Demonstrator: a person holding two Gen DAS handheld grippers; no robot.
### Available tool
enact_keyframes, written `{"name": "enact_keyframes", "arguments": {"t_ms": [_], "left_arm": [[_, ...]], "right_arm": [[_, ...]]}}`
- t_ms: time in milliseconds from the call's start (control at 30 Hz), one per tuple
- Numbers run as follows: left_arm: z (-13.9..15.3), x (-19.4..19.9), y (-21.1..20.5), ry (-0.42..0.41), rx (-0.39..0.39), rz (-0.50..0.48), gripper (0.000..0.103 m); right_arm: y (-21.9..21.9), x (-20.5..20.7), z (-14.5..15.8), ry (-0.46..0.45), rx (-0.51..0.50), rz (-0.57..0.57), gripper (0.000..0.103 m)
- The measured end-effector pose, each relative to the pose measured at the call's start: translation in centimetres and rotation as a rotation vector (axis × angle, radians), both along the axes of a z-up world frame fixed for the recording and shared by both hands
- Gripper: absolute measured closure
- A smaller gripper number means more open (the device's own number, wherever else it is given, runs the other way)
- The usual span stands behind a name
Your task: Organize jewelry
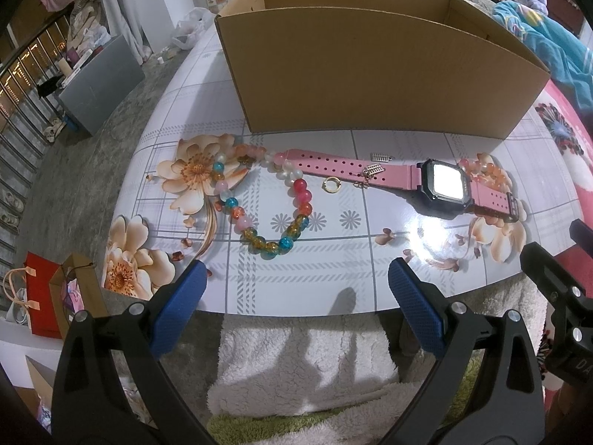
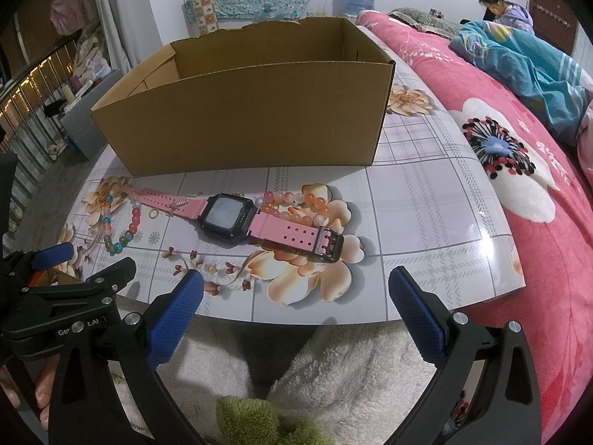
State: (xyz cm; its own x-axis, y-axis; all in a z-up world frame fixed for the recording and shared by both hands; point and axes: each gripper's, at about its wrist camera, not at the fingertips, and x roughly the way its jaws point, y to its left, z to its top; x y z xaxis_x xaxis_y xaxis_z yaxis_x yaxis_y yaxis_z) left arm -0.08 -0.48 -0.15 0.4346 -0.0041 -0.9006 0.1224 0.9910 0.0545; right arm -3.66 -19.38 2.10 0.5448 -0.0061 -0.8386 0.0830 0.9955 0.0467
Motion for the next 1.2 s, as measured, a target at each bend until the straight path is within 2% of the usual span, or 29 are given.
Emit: {"name": "enact_keyframes", "arguments": {"t_ms": [967,1200], "left_arm": [[-0.05,-0.08,0.13,-0.001,0.002,0.001,0.008],[0.11,-0.23,0.73,-0.03,-0.011,-0.007,0.008]], "right_arm": [[-0.04,0.05,-0.14,0.0,0.005,0.002,0.005],[-0.18,-0.15,-0.11,-0.049,0.029,0.027,0.006]]}}
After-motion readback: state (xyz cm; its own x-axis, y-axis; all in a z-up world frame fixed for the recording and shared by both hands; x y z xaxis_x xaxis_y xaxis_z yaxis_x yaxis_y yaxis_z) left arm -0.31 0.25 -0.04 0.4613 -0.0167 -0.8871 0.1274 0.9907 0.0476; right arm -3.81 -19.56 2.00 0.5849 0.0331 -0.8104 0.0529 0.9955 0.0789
